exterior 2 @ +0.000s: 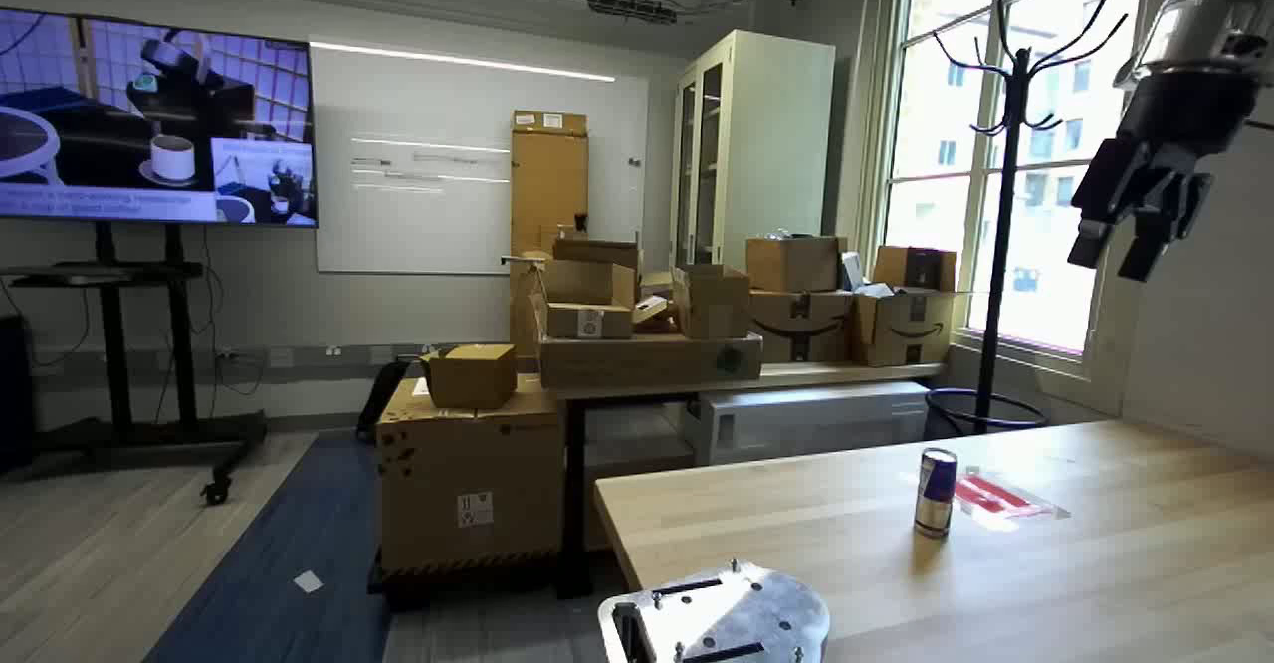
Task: Pu the can on the metal object
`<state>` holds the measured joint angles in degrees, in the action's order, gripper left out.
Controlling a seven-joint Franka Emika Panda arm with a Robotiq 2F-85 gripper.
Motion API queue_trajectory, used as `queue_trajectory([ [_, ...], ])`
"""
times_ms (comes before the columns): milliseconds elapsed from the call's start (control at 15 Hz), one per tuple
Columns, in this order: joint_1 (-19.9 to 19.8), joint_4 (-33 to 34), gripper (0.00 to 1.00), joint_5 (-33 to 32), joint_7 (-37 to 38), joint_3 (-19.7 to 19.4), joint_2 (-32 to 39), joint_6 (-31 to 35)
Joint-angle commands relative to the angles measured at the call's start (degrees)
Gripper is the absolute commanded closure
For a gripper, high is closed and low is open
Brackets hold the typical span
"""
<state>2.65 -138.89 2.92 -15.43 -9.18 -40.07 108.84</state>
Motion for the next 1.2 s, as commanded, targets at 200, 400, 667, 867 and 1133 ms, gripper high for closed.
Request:
queue_trajectory([
  [200, -0.68, 0.1, 0.0, 0.4, -0.34, 0.52, 0.11, -0.09],
  [400, -0.68, 0.1, 0.0, 0.4, -0.34, 0.52, 0.11, -0.09],
  [667, -0.68, 0.1, 0.0, 0.4, -0.34, 0.52, 0.11, -0.09],
  [867, -0.68, 0.1, 0.0, 0.4, -0.34, 0.52, 0.11, -0.09],
  [1133, -0.72, 0.81, 0.0, 0.7, -0.47, 0.04, 1.0, 0.2],
])
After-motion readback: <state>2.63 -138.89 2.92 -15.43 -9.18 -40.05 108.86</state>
